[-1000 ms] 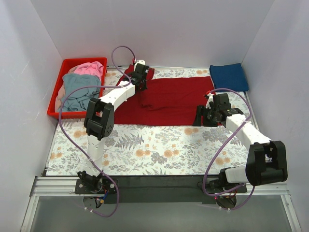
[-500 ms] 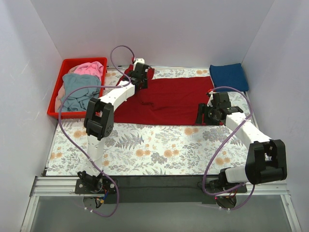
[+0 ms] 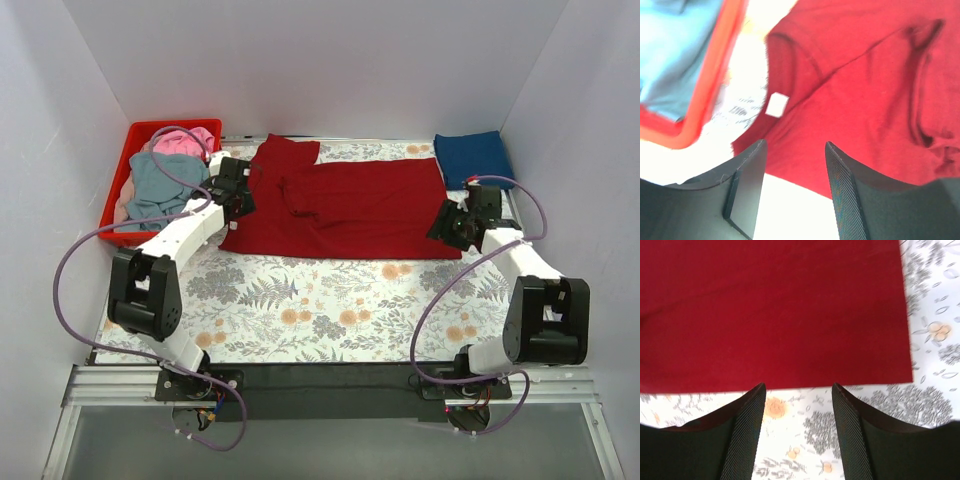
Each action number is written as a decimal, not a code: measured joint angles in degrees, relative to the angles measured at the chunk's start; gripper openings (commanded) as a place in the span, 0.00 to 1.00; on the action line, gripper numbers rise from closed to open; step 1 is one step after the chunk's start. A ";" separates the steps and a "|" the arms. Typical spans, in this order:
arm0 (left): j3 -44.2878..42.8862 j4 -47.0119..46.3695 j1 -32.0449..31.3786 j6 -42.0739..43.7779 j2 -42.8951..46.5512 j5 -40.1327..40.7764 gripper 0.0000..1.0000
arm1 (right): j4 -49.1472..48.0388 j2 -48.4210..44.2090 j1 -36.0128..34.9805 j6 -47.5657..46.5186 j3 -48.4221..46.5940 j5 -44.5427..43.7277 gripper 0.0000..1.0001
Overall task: Fold and stack the t-shirts
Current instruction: Fold the tshirt
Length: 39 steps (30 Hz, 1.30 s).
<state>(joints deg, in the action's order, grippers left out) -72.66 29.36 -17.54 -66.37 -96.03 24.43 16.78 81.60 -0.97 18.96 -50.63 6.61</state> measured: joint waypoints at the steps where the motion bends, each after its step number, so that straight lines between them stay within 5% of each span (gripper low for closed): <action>1: 1.53 -0.57 0.59 -0.37 1.38 -0.04 0.49 | -1.18 0.35 1.38 0.57 0.26 1.05 0.59; 8: 8.85 -1.14 1.86 -1.77 0.07 0.39 0.46 | -6.93 4.63 5.77 2.69 1.60 6.19 0.54; 22: 8.94 0.90 2.01 -4.37 -8.22 4.63 0.08 | -18.10 9.25 11.61 8.02 8.94 11.23 0.54; 32: 18.14 3.23 2.67 -8.98 0.46 2.58 0.09 | -16.83 -0.02 14.10 10.75 16.92 9.07 0.56; 39: 22.84 11.23 3.28 -11.72 8.66 -3.61 0.28 | -7.67 -9.18 13.62 8.59 18.60 4.57 0.58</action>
<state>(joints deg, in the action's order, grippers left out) -49.82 40.60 -14.26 -78.08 -87.37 20.82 9.10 72.42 12.64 27.55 -32.03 11.18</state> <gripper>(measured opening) 0.231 0.579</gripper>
